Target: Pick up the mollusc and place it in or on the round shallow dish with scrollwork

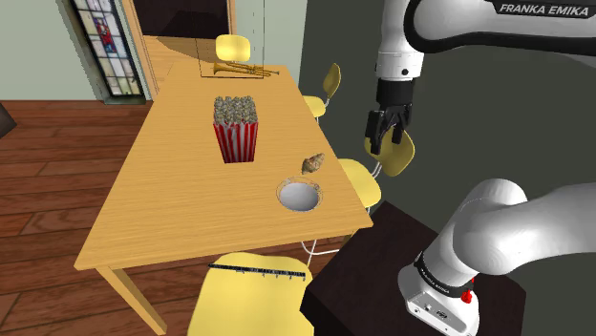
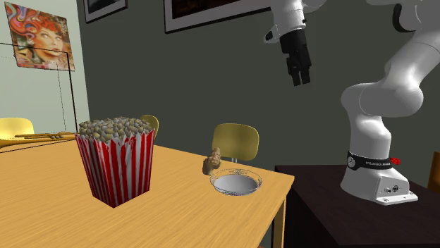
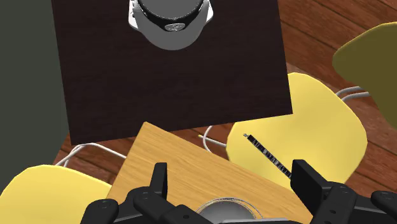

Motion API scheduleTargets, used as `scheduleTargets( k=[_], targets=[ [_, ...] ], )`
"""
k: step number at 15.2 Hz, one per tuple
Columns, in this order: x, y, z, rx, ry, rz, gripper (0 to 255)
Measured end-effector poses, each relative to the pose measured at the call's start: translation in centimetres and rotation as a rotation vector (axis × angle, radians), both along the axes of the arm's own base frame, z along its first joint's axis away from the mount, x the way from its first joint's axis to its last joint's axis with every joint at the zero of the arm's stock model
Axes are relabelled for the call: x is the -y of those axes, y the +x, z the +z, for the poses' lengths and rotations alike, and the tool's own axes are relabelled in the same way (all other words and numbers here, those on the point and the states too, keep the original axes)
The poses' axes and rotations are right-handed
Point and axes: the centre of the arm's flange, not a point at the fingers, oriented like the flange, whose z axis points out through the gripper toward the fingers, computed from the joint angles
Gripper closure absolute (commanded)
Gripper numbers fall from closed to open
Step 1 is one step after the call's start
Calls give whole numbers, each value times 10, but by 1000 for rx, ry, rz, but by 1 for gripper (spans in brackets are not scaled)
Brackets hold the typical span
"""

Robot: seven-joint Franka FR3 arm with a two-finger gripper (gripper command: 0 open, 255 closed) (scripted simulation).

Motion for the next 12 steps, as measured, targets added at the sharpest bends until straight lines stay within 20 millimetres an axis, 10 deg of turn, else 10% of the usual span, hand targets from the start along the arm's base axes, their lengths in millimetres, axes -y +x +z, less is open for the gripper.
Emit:
scheduleTargets(
  k=[12],
  targets=[
    [43,95,-81,-17,3,92,0]
  ],
)
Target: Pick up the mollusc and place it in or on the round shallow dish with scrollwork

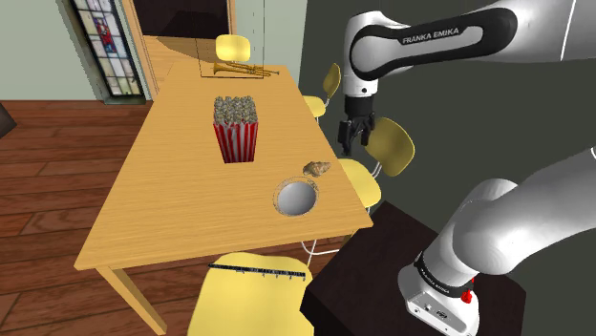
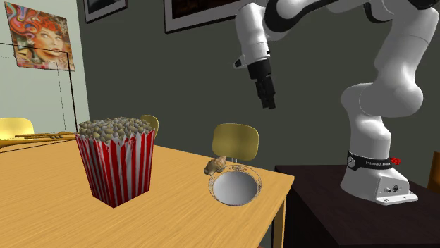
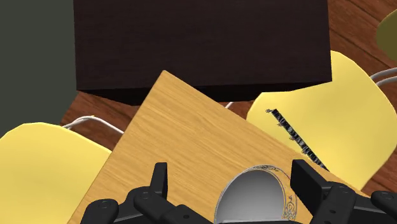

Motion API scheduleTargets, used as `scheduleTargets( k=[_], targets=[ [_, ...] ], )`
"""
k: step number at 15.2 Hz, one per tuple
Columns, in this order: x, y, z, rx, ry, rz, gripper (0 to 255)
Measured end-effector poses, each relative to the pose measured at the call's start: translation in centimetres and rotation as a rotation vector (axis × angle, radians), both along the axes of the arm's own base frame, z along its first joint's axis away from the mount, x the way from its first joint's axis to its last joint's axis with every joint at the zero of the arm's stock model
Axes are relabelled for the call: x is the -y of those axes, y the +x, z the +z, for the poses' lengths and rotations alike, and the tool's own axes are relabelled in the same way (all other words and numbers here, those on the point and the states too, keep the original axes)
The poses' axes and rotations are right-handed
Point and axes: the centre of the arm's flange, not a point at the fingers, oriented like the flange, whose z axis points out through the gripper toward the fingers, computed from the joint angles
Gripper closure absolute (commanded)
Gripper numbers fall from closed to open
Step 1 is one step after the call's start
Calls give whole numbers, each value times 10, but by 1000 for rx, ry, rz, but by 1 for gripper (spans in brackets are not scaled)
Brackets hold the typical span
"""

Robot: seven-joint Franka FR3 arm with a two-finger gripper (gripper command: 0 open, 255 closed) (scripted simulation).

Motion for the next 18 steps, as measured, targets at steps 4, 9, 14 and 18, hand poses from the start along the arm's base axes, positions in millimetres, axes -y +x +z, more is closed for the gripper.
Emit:
scheduleTargets(
  k=[4,9,14,18],
  targets=[
    [14,40,-36,-6,1,37,0],
    [35,89,-77,-14,1,83,0],
    [51,138,-116,-22,2,130,0],
    [60,176,-151,-29,2,167,0]
  ],
)
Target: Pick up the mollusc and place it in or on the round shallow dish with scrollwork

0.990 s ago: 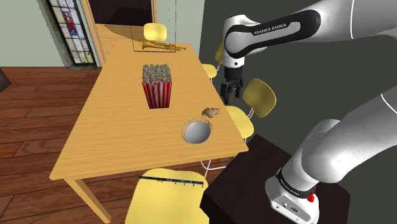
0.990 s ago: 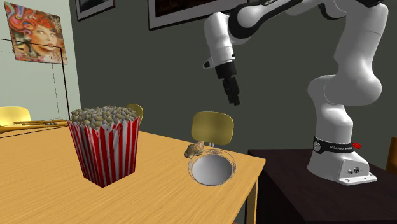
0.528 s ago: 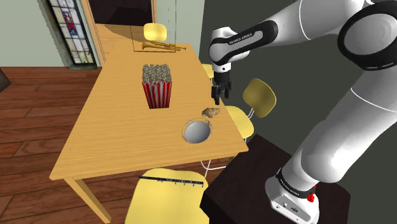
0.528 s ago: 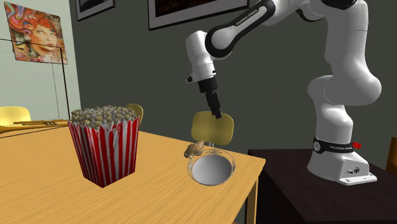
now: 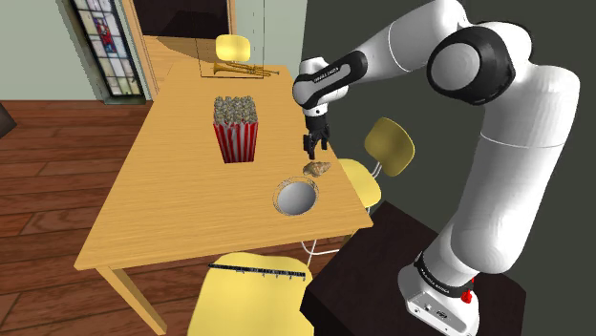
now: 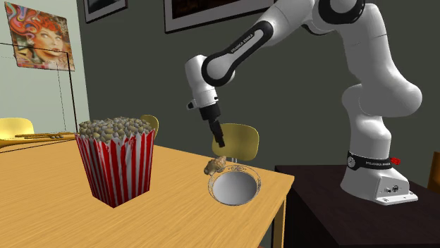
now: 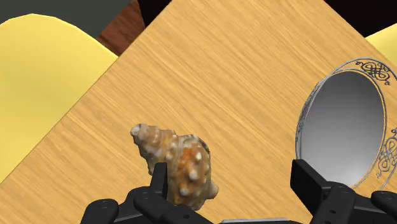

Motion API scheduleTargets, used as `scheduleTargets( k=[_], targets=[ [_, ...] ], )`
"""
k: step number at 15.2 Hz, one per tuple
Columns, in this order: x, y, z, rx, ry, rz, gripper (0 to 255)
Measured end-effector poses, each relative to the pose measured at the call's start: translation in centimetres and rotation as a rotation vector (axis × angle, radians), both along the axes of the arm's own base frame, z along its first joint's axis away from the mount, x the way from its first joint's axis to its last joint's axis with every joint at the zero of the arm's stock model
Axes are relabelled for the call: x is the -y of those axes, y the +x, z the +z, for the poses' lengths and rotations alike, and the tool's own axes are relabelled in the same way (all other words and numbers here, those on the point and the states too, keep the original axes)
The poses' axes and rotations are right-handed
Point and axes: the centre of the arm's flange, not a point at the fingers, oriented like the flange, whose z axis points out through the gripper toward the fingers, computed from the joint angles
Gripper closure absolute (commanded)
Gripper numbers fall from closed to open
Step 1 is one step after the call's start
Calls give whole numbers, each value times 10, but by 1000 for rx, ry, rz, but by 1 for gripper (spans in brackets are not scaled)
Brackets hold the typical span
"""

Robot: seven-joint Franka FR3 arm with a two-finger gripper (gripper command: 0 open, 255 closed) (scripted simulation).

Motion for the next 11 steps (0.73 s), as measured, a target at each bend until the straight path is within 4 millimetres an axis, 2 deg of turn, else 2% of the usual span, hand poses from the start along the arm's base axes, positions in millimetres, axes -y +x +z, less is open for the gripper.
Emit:
scheduleTargets(
  k=[2,5,11],
  targets=[
    [4,24,-18,-2,1,19,0],
    [10,50,-39,-7,1,45,0],
    [12,49,-73,-9,1,52,0]
  ],
)
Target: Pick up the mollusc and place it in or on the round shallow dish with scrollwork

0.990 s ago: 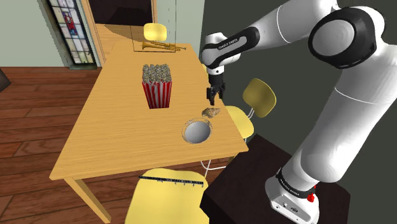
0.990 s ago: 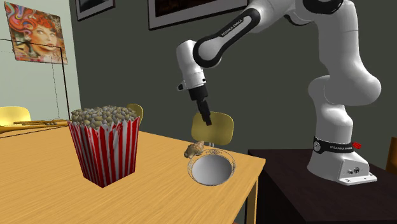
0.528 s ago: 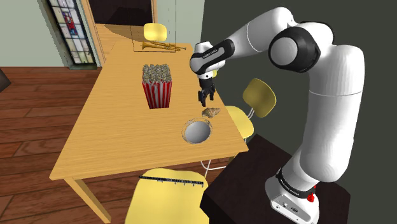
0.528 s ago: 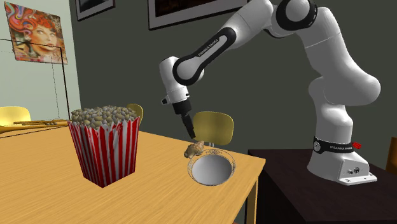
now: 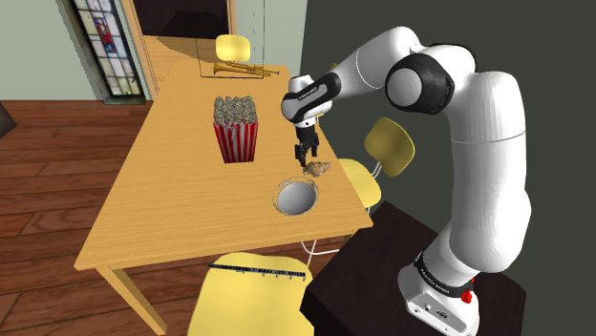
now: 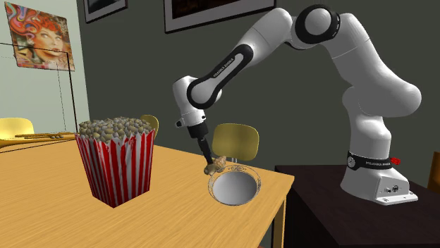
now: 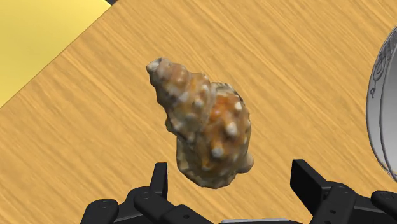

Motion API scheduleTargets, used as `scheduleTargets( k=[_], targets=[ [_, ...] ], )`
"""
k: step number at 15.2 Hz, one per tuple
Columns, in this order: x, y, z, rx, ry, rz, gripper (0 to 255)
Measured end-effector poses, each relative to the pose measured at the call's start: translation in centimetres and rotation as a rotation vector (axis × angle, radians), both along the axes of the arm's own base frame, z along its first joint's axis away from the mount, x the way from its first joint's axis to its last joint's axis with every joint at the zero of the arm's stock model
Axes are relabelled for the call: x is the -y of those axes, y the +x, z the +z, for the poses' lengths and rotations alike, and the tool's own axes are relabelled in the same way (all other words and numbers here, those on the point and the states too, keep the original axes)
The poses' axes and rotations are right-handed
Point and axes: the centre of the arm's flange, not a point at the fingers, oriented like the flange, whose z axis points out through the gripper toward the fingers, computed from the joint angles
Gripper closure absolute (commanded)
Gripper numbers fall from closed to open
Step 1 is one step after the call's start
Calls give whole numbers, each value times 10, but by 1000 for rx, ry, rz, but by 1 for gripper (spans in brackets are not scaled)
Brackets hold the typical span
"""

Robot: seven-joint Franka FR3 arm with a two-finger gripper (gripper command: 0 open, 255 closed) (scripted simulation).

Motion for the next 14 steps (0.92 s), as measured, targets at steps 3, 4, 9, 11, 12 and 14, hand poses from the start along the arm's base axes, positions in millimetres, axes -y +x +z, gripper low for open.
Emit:
scheduleTargets(
  k=[3,4,9,11,12,14],
  targets=[
    [0,-3,-11,0,0,0,0],
    [0,-4,-12,0,0,0,0],
    [0,-4,-13,0,0,0,255],
    [0,-3,-12,3,-1,0,255],
    [0,-3,-11,4,-1,0,255],
    [0,-3,-11,4,-1,0,255]
  ],
)
